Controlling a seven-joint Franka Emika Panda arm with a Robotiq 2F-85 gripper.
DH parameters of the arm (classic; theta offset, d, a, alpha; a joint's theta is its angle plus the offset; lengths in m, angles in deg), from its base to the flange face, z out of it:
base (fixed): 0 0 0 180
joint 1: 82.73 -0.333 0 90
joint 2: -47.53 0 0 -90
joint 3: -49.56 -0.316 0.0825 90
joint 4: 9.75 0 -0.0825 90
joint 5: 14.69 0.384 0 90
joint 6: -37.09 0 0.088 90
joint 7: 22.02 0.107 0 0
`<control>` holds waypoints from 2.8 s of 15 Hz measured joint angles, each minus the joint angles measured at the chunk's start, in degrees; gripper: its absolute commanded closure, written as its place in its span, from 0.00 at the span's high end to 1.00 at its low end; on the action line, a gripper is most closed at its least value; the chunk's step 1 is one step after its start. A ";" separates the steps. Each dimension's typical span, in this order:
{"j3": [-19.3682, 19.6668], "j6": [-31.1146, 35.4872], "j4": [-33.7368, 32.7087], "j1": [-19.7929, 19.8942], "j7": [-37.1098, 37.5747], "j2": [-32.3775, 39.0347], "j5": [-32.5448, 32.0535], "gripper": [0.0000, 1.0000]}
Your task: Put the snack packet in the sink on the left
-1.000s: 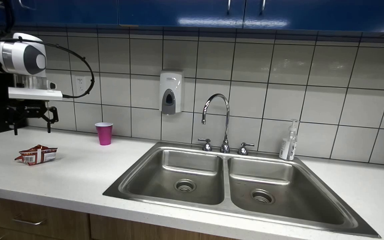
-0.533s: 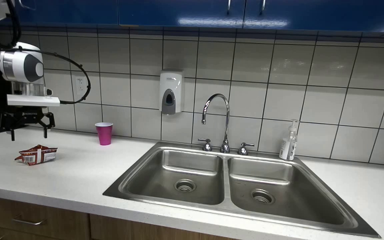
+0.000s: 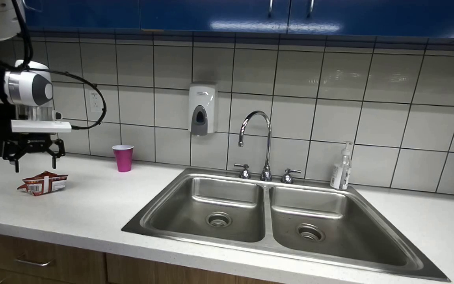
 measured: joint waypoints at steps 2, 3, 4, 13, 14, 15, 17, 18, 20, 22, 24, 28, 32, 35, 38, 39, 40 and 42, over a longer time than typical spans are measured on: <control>0.00 0.52 -1.16 -0.28 1.04 1.31 -0.68 1.00; 0.00 0.80 -1.74 -0.38 1.50 1.97 -1.07 1.00; 0.00 1.00 -2.30 -0.45 1.89 2.64 -1.38 1.00; 0.15 1.48 -6.08 -0.48 3.42 6.94 -2.05 0.65; 0.15 1.48 -6.32 -0.48 3.49 7.16 -2.05 0.56; 0.15 1.48 -6.54 -0.48 3.55 7.33 -2.05 0.49; 0.15 1.48 -6.97 -0.48 3.60 7.70 -2.05 0.33; 0.16 1.48 -7.13 -0.48 3.61 7.85 -2.05 0.24; 0.15 1.48 -7.32 -0.49 3.61 8.02 -2.05 0.09; 0.15 1.48 -7.42 -0.49 3.62 8.08 -2.05 0.00; 0.16 1.48 -7.48 -0.48 3.64 8.08 -2.05 0.00; 0.16 1.49 -7.49 -0.48 3.74 8.08 -2.05 0.00; 0.14 1.48 -7.49 -0.42 3.80 8.02 -1.82 0.00; -0.19 1.48 -7.45 0.15 3.80 6.47 -0.29 0.00; -0.50 1.43 -7.04 1.47 3.79 2.27 1.58 0.00; -0.51 1.38 -6.59 2.03 3.79 0.59 2.02 0.00; -0.50 1.32 -5.98 2.63 3.78 -1.00 2.45 0.00; -0.39 1.22 -4.23 4.04 3.77 -4.02 3.08 0.00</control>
